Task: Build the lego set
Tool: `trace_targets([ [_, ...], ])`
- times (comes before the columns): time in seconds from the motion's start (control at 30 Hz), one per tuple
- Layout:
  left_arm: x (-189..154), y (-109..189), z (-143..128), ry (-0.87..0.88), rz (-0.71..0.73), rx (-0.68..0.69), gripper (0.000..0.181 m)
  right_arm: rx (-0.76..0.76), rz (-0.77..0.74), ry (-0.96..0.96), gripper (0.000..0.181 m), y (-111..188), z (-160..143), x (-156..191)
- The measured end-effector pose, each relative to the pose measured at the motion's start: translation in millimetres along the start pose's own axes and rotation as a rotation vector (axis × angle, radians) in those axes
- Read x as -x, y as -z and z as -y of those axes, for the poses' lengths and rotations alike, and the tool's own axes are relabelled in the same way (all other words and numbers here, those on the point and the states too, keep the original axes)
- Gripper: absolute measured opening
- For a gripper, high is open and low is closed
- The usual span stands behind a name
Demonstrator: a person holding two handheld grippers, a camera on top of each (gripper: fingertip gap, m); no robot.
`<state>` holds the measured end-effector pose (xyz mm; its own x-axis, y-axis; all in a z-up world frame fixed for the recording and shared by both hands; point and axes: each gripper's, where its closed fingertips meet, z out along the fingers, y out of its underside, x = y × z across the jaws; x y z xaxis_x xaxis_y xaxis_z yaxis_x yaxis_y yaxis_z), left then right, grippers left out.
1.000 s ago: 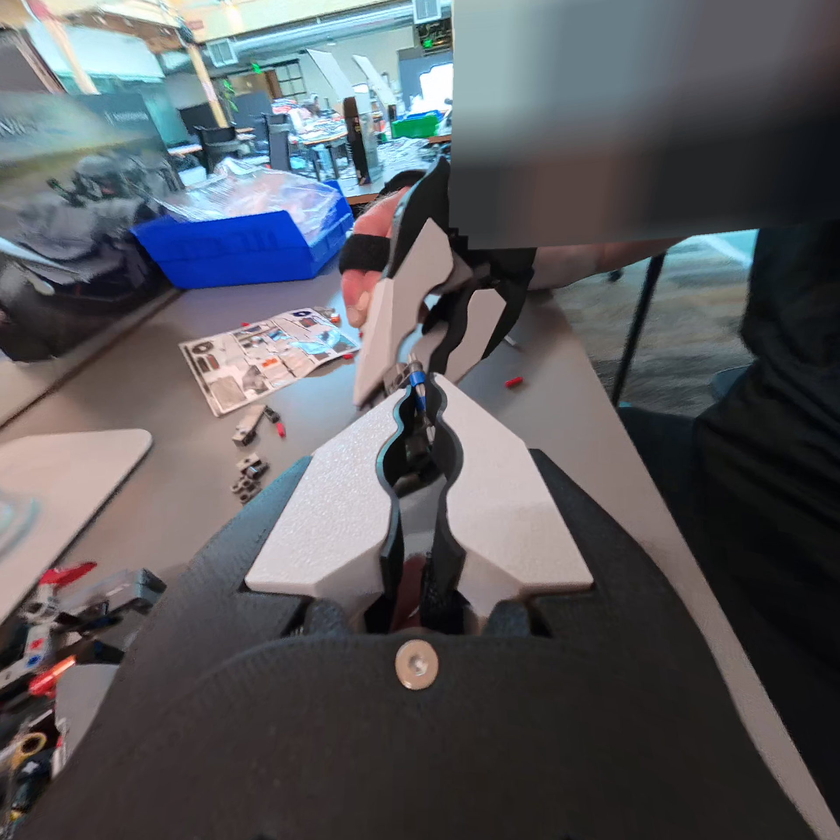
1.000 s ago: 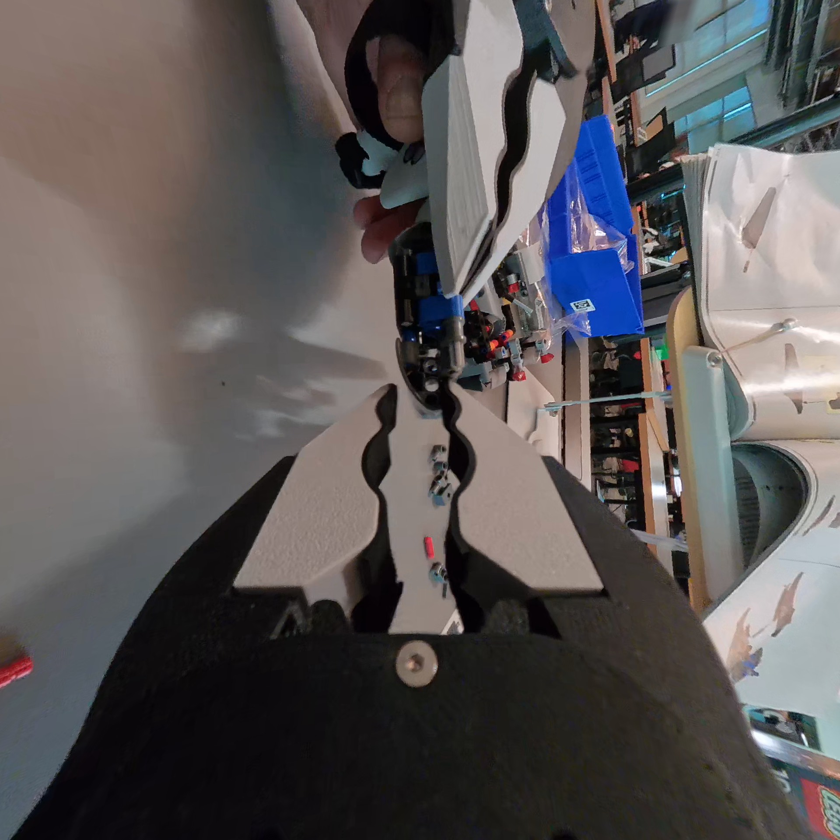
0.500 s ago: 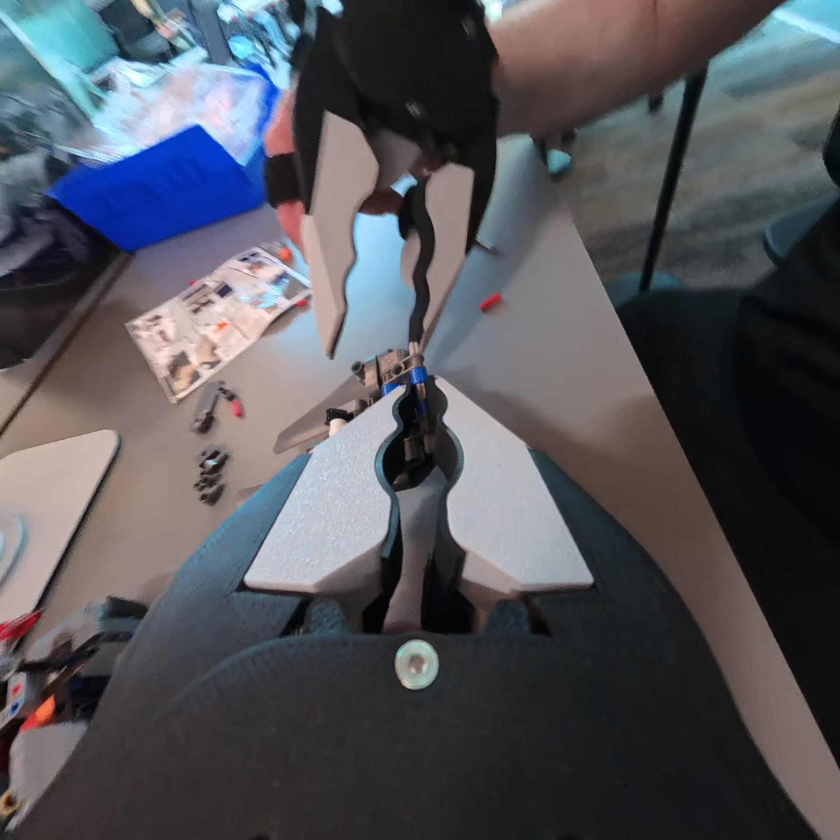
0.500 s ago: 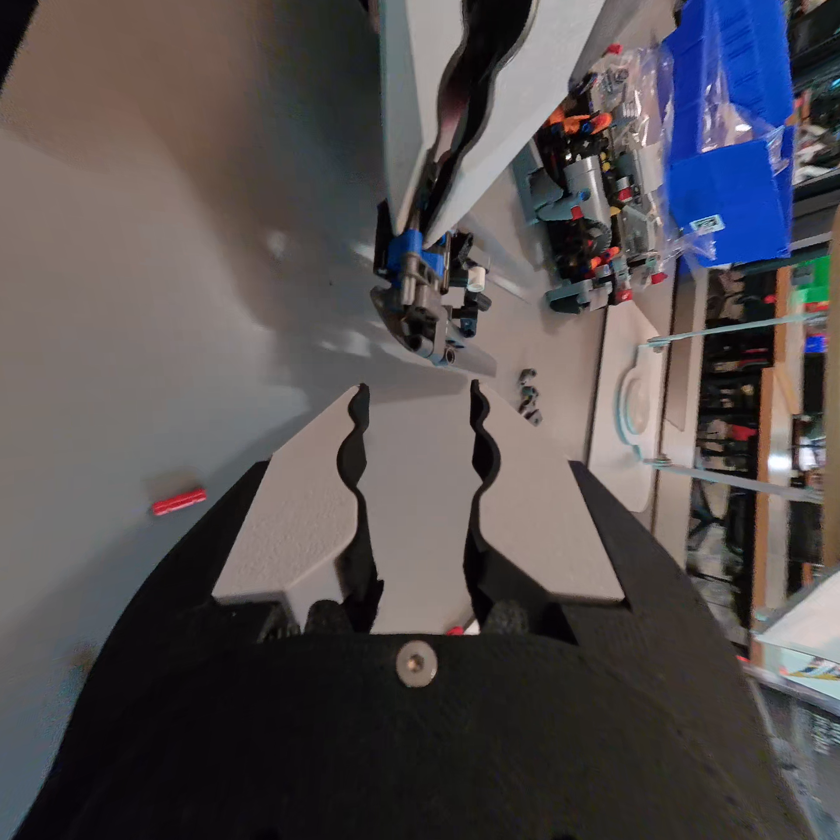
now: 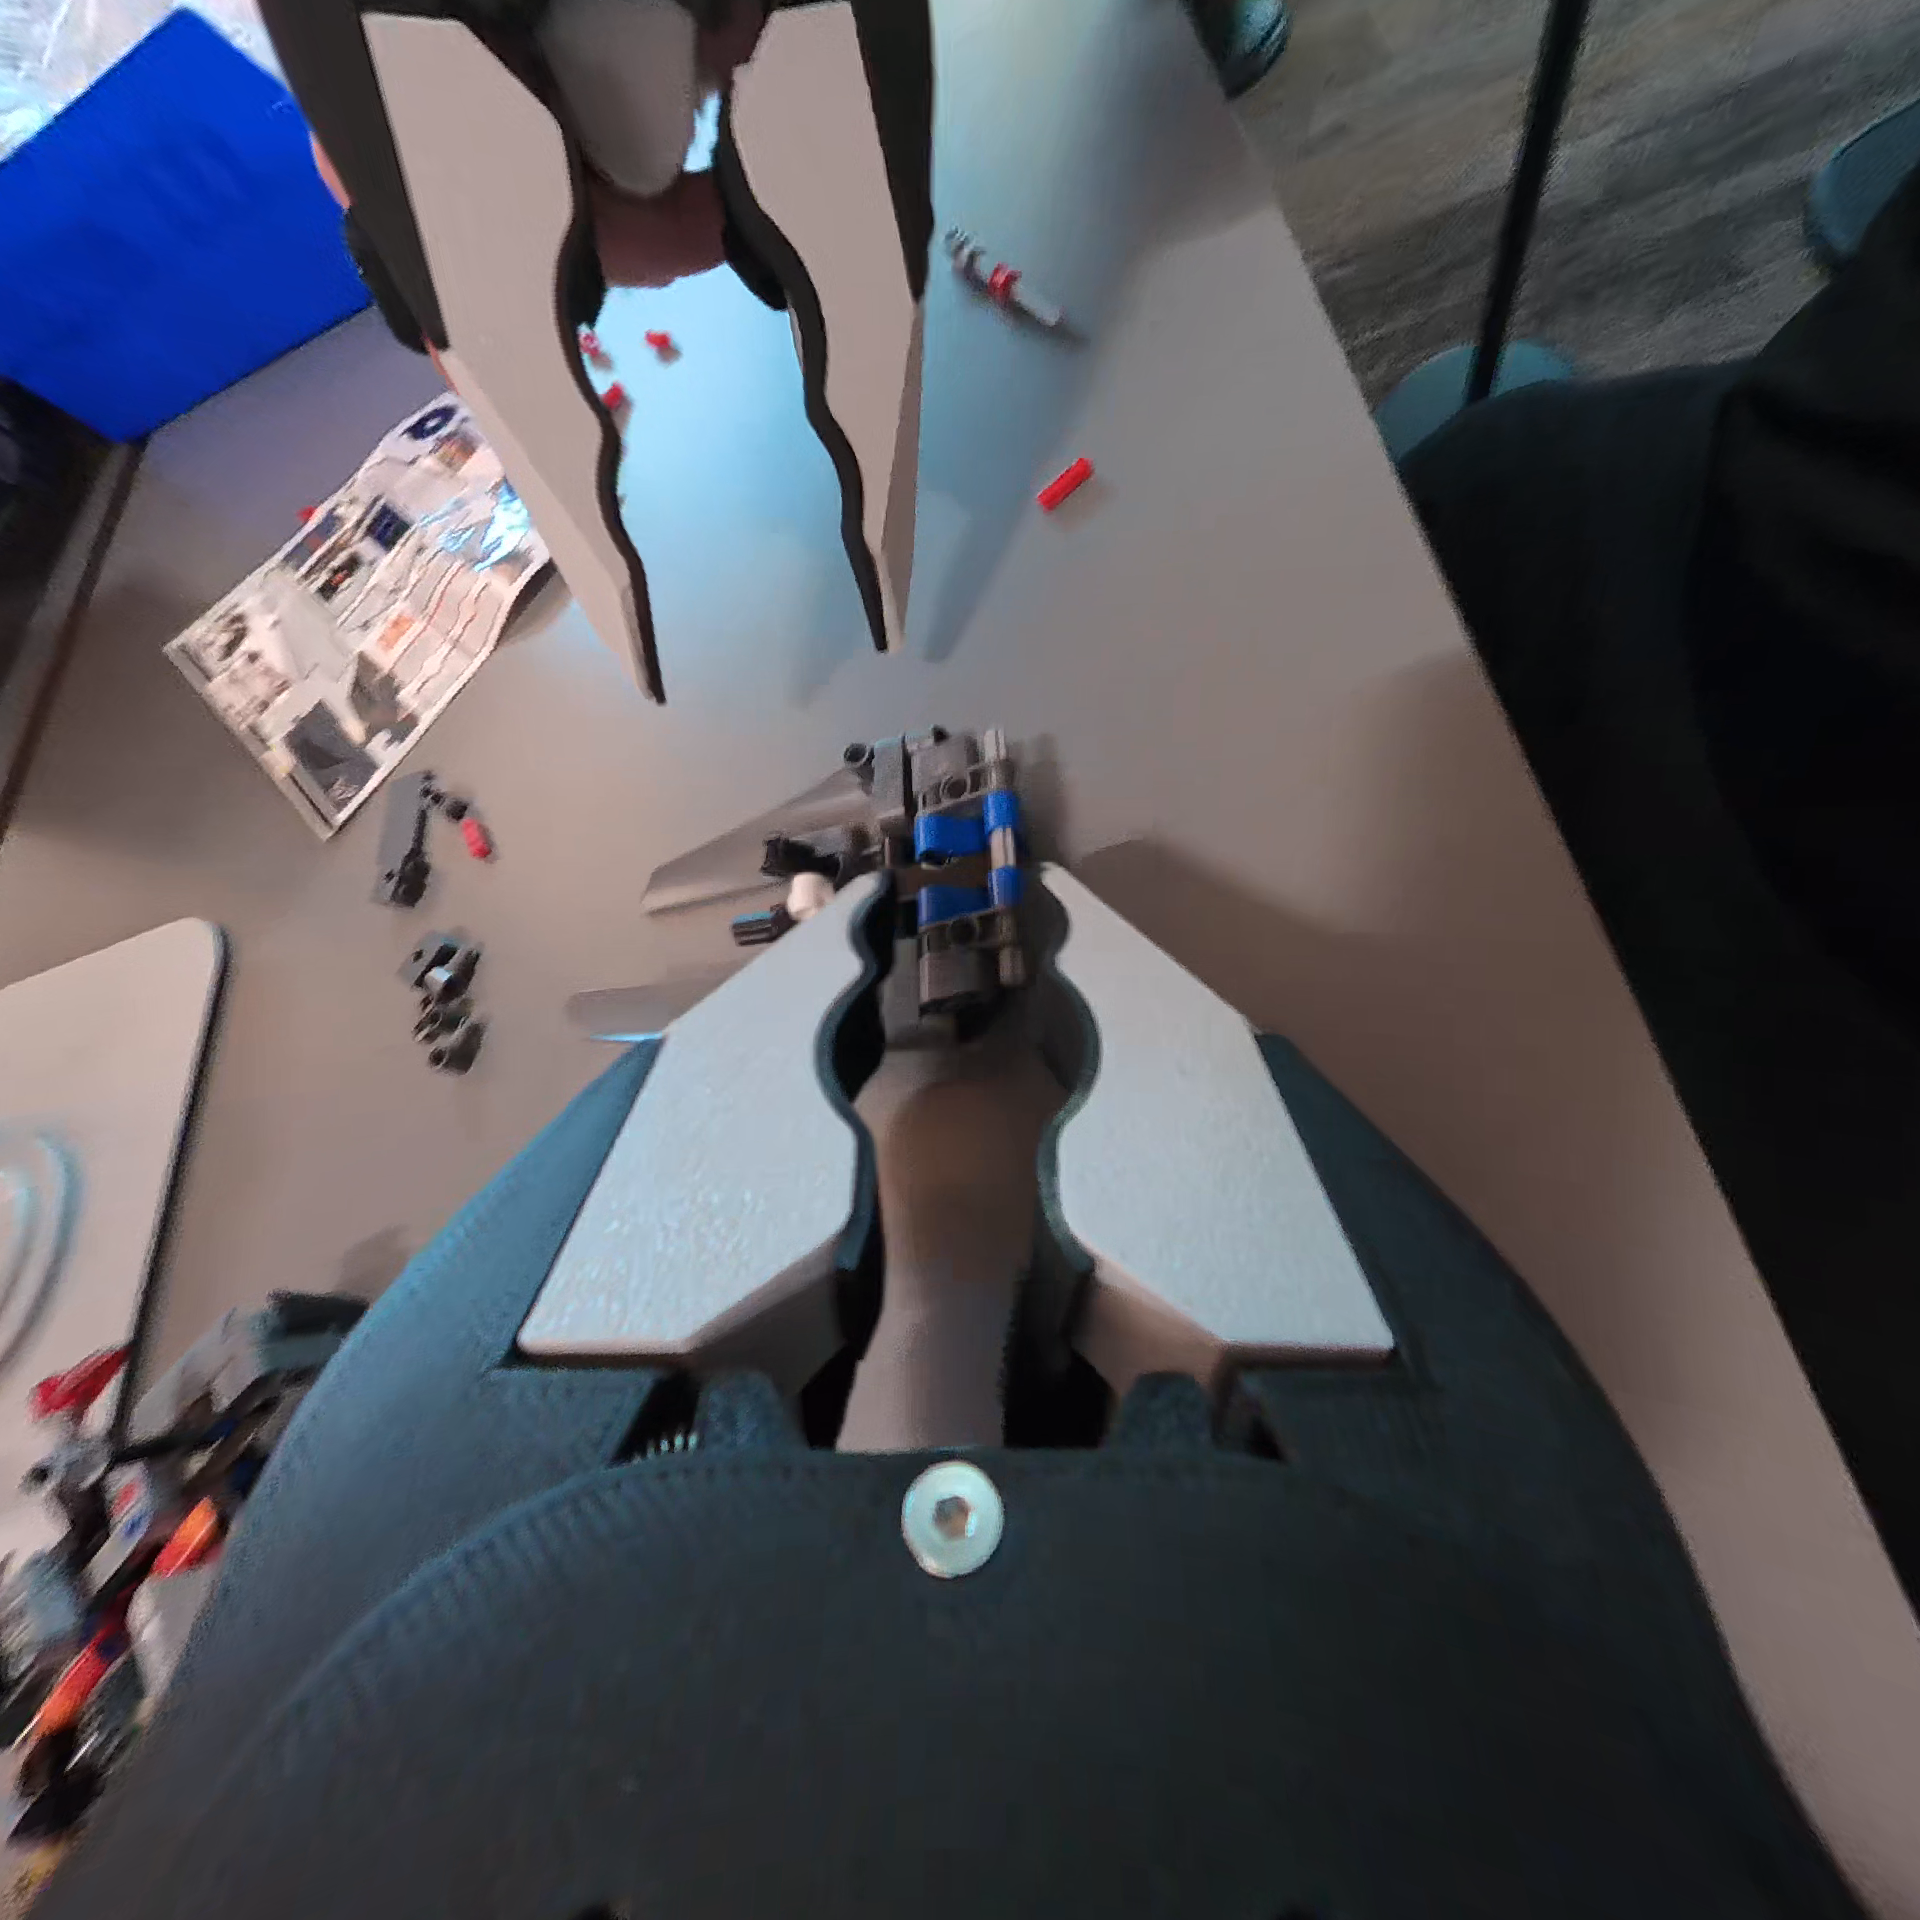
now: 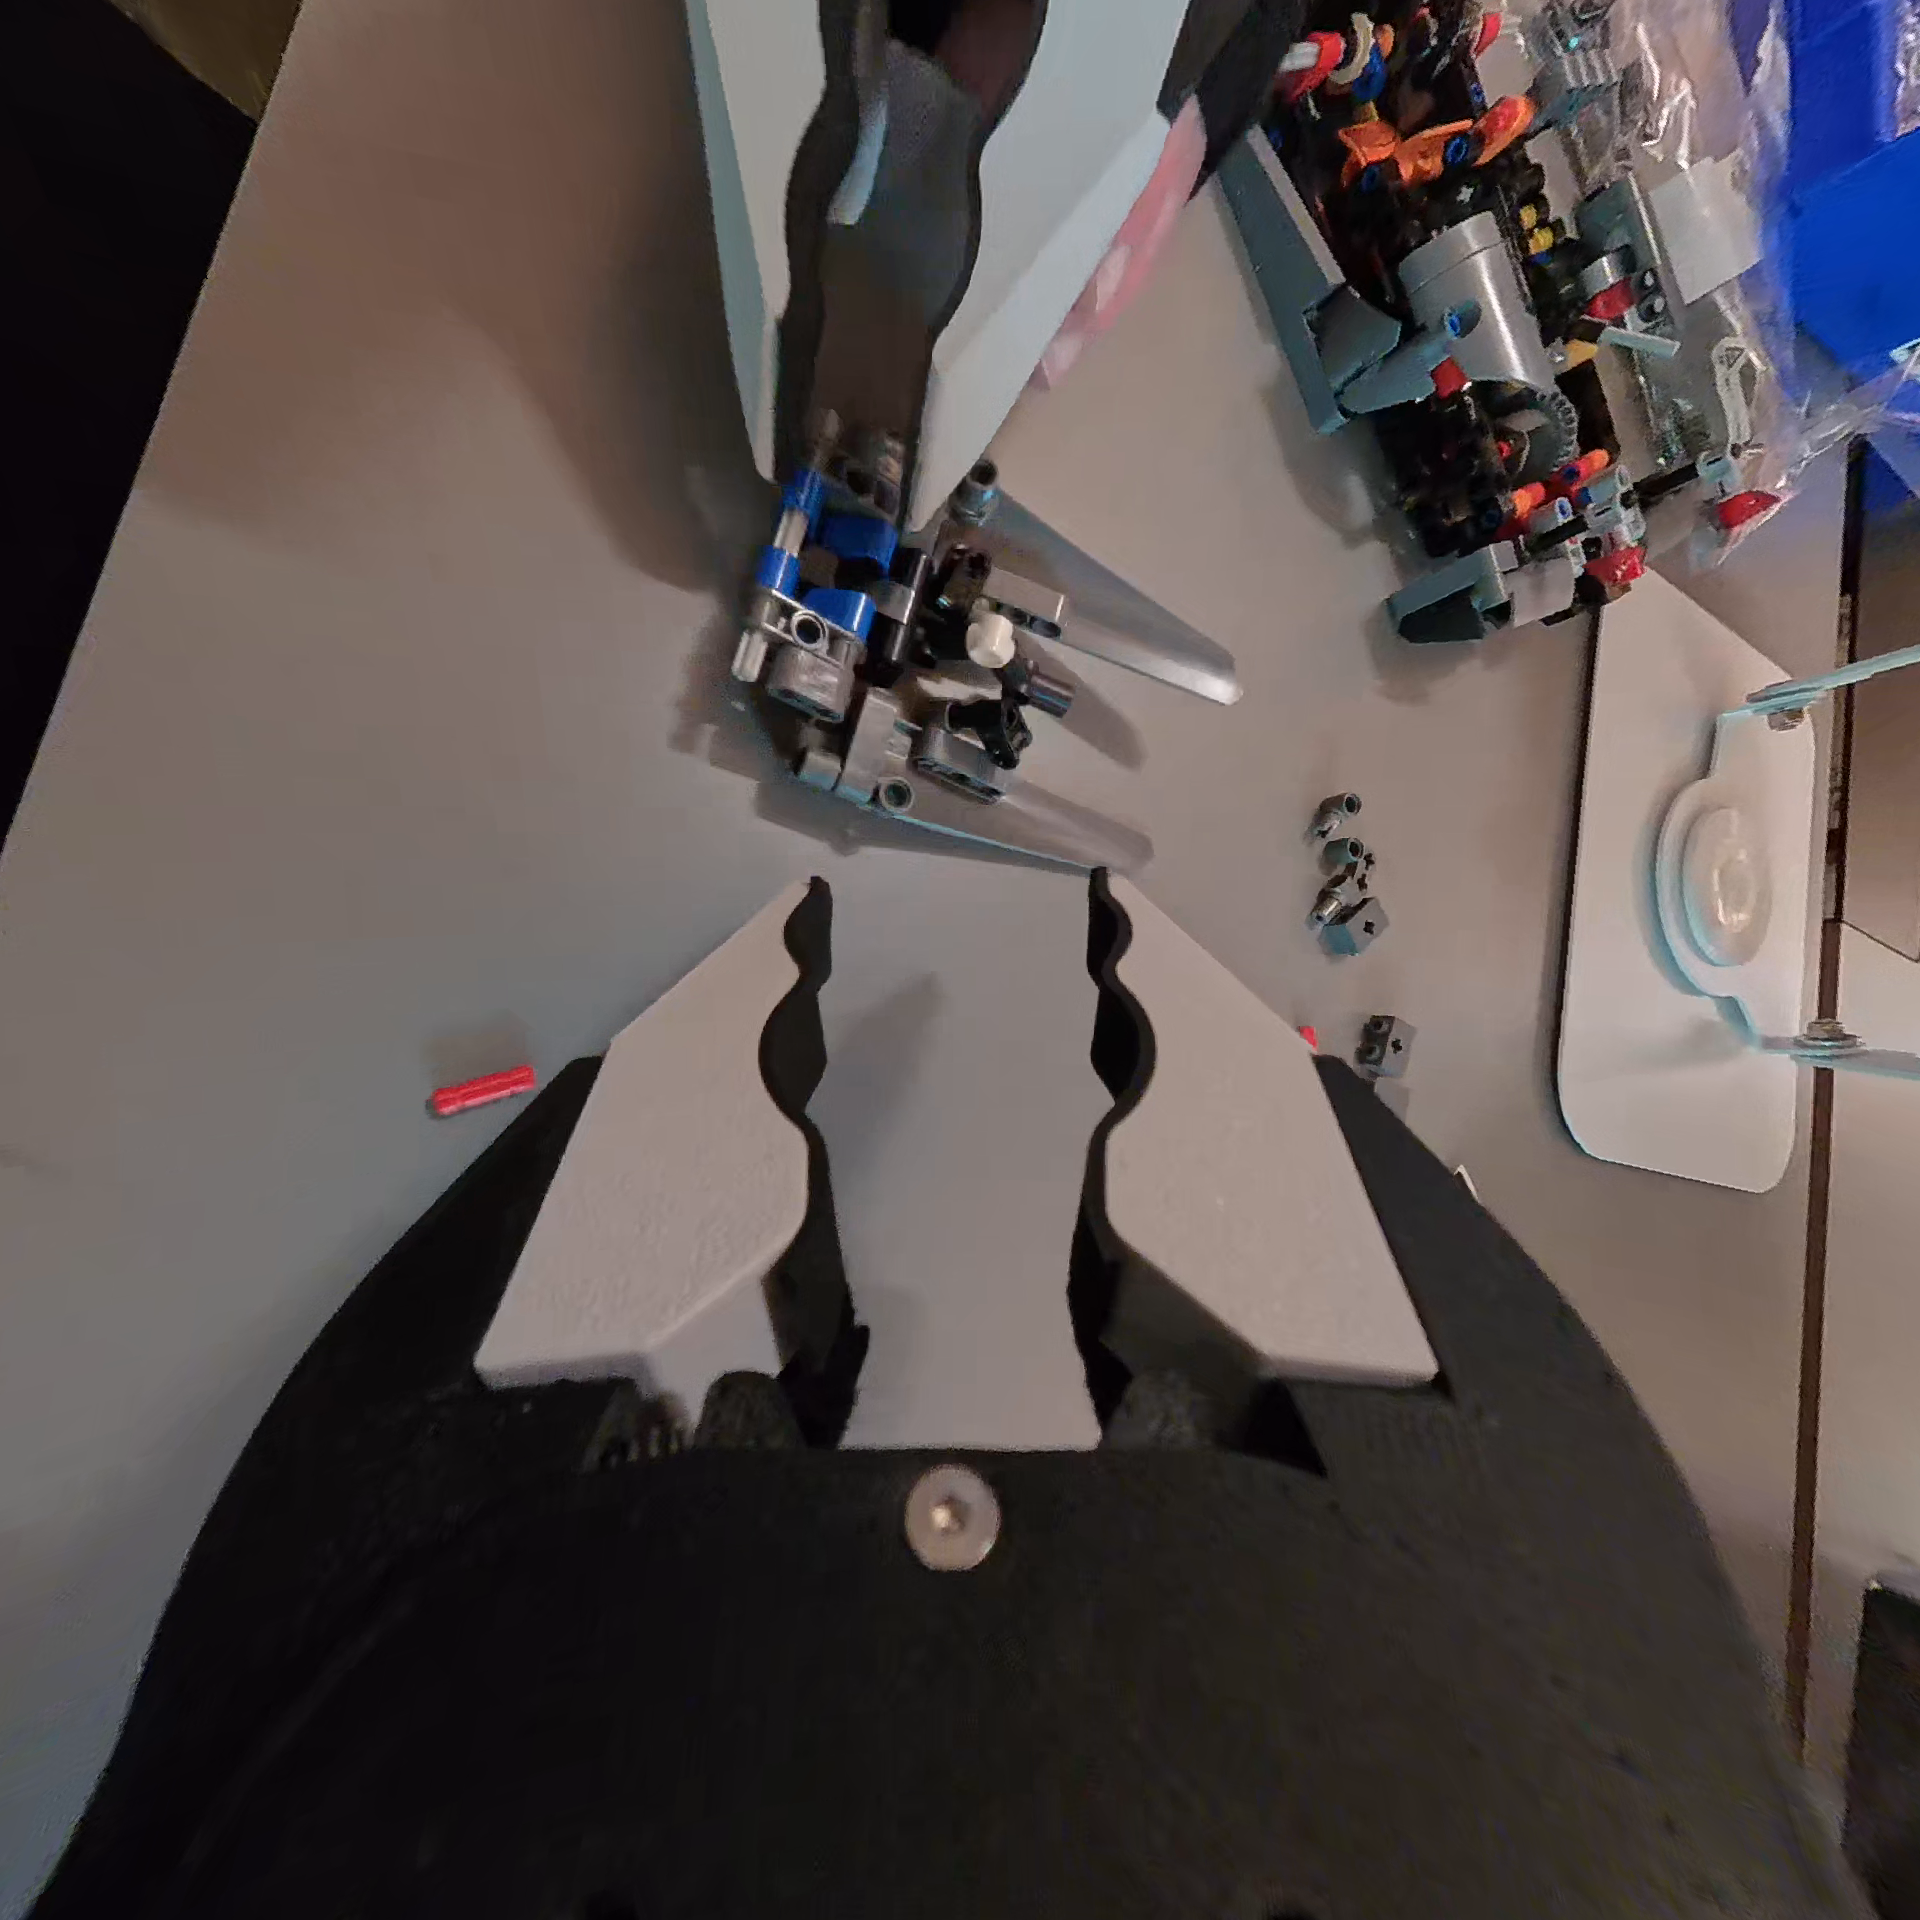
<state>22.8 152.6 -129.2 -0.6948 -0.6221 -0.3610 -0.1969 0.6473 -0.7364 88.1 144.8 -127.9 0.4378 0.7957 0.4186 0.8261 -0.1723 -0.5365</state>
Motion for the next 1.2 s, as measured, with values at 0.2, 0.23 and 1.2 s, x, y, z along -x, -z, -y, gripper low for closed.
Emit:
trace_targets([
  [0.2,1.9,15.2,-6.8,0.033,0.116,0.090,0.035,-0.028,0.090,-0.057,0.052,-7.0,0.5,-13.7],
  [0.23,0.5,17.8,-5.6,0.034,0.138,0.094,0.035,-0.032,0.103,-0.066,0.052,-9.1,0.5,-16.3],
  [1.2,25.3,21.5,-17.0,0.060,0.344,0.201,0.015,-0.083,0.293,-0.182,0.049,-9.4,-4.2,-5.2],
])
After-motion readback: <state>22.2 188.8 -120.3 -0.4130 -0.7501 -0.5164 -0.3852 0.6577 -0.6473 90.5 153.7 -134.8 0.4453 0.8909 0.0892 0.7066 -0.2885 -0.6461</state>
